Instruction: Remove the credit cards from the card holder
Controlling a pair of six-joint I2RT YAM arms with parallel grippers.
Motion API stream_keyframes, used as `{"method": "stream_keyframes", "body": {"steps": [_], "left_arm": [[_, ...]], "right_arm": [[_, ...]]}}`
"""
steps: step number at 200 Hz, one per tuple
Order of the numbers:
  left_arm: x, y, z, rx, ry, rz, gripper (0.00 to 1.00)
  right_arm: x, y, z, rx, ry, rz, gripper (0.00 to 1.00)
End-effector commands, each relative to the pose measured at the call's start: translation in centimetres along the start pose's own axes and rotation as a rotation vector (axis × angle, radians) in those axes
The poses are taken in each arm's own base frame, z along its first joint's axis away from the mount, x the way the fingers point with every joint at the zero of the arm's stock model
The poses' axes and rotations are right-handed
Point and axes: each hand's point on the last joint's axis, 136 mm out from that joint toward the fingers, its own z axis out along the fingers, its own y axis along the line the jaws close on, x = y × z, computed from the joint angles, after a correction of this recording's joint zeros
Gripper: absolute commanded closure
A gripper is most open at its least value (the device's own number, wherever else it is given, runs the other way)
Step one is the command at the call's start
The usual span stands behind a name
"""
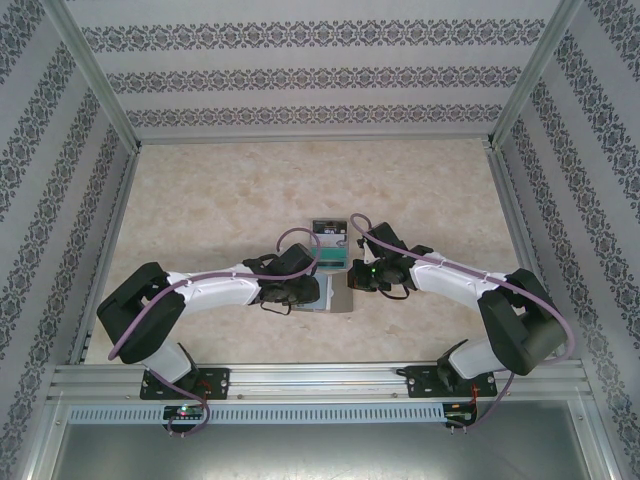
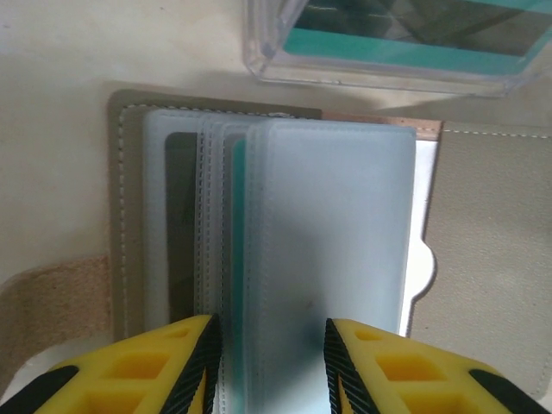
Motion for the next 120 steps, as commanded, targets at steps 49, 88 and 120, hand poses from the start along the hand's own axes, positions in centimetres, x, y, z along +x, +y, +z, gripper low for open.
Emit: {"method": "stream_keyframes", "body": {"steps": [49, 88, 120], "left_arm": [[-0.7, -2.4, -1.1, 0.123, -0.008, 0.047, 0.55], [-1.2, -3.3, -2.2, 0.139, -0.021, 0.065, 0.45], [-1.5, -4.3, -2.8, 0.159, -0.022, 0.095, 0.45]], "right_arm": [[0.2, -0.2, 0.1, 0.015, -0.005, -0.002, 1.00], [0.1, -0.1, 0.1, 0.017, -0.003, -0.006, 1.00], [0.1, -0.2, 0.1, 0.021, -0.001, -0.005, 1.00]]}}
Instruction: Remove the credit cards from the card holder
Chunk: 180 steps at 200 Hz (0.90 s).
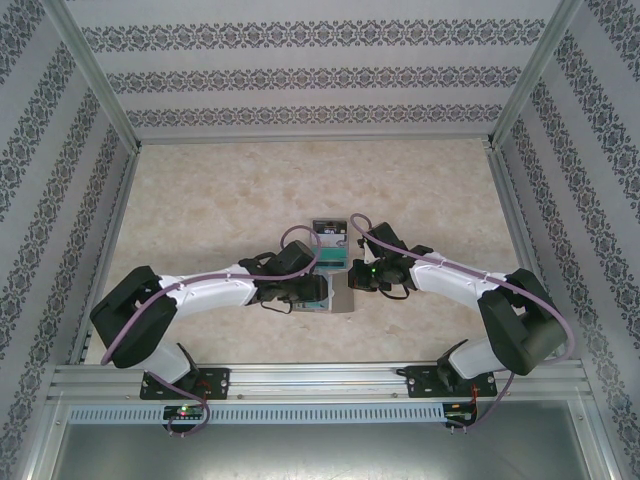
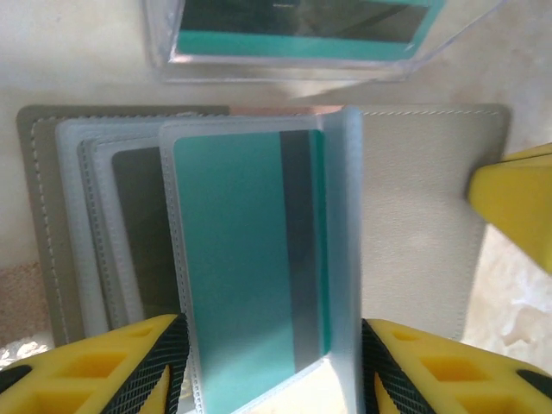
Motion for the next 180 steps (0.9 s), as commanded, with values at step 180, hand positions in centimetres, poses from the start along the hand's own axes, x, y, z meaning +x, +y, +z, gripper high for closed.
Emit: {"method": "stream_keyframes", "body": {"steps": [180], "left_arm": [[-1.0, 3.5, -1.7, -0.121, -0.032, 0.015, 0.53]], "right_arm": [[-1.9, -0.3, -3.6, 0.082, -0.095, -0.047, 0.64]]}}
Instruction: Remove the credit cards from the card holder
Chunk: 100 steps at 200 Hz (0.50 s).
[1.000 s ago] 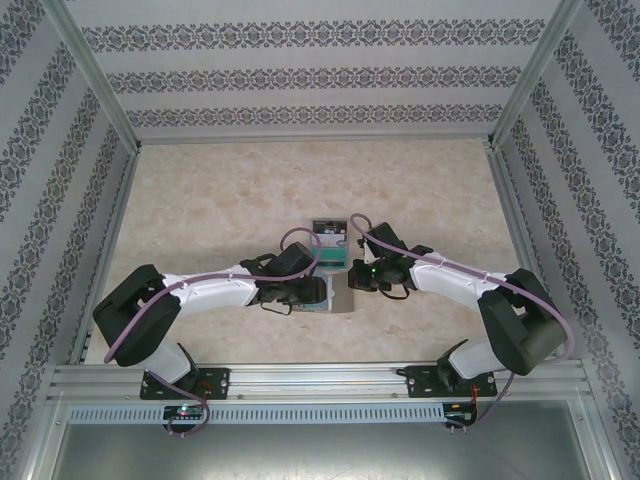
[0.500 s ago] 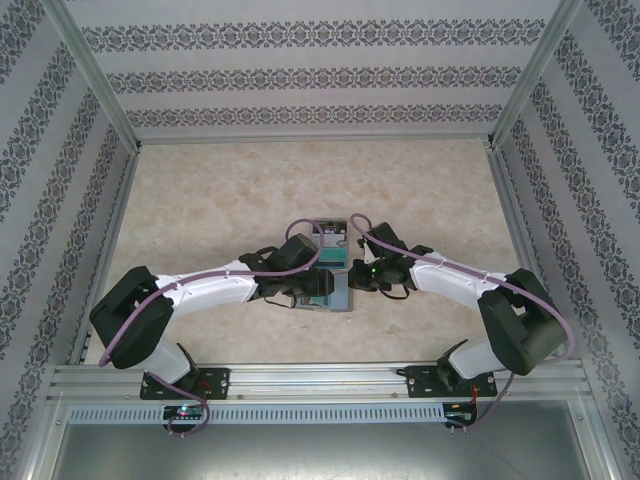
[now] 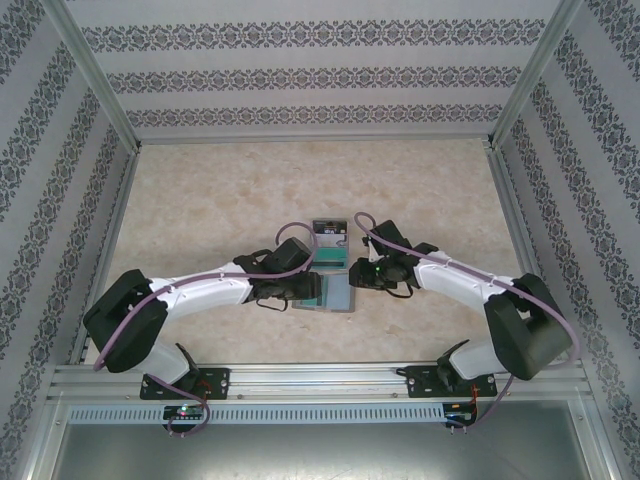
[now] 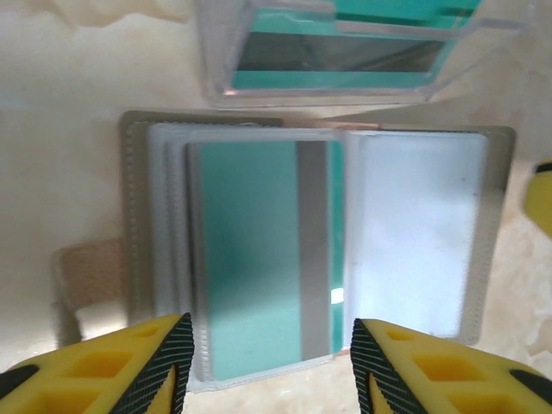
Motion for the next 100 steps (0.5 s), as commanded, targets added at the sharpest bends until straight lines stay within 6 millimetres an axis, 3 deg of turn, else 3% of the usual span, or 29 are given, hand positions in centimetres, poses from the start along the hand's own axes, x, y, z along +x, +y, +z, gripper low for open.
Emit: {"method": "stream_keyframes", "body": {"steps": [1, 41, 82, 100], "left_arm": [[-0.3, 1.8, -0.3, -0.040, -0.003, 0.004, 0.54], [-0.7, 2.6, 0.6, -0.023, 0.027, 0.024, 0.67], [-0.5, 3.0, 1.7, 0.020, 0.065, 0.041, 0.73], [0.2, 3.0, 2.2, 0.039, 0.090, 0.037, 0.74]], "right_arm": [[-1.3, 0.5, -2.1, 0.025, -0.071, -0.023, 0.64], [-1.6, 3.0, -3.8, -0.061, -0.174, -0.031, 0.60], [-0.7, 5.4, -2.4, -0.152, -0.146, -0.007, 0.62], [0.0, 6.0, -1.2, -0.186, -0.106, 0.018, 0.68]]}}
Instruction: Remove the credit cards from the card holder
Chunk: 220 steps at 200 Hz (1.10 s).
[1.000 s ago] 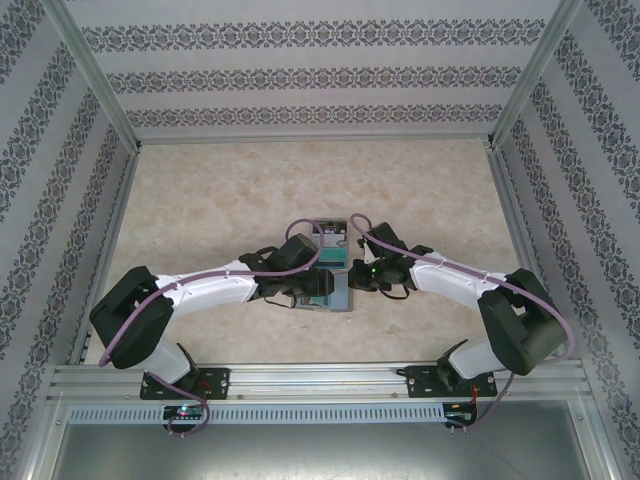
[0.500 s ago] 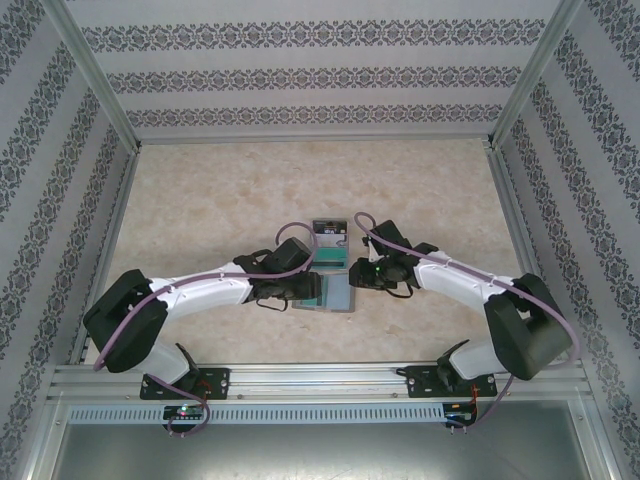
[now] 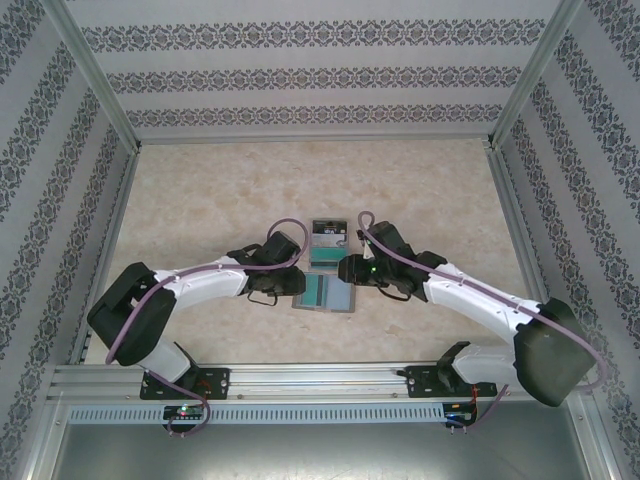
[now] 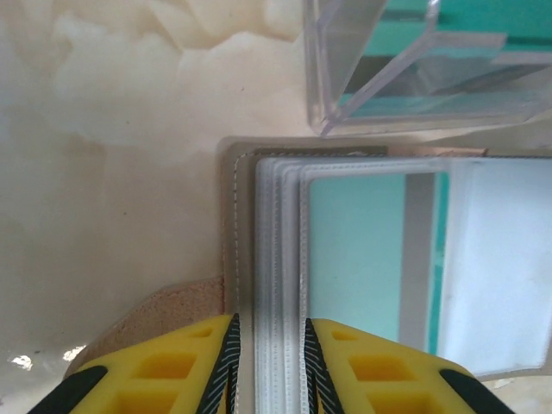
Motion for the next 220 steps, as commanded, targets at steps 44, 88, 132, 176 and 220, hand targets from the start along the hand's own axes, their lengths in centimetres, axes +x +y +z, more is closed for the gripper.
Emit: {"method": "stream_keyframes", "body": {"steps": [44, 88, 132, 176, 220], "left_arm": [[1.8, 0.6, 1.5, 0.046, 0.043, -0.028, 0.76], [3.2, 0.5, 1.6, 0.071, 0.053, -0.092, 0.77], [2.7, -0.1, 0.0, 0.067, 0.009, -0.094, 0.77], [1.3, -1.6, -0.8, 0.088, -0.010, -0.059, 0.81], [1.1, -1.9, 0.2, 0.090, 0.009, -0.056, 0.96]], "right_arm": [[2.8, 0.6, 4.5, -0.114, 0.107, 0.145, 0.75], [3.7, 0.1, 5.7, -0.112, 0.149, 0.155, 0.75], [4.1, -0.2, 6.0, -0.111, 0.174, 0.157, 0.77], [4.2, -0.2, 6.3, -0.113, 0.182, 0.164, 0.78], [4.2, -0.3, 6.6, -0.107, 0.183, 0.166, 0.79]]}}
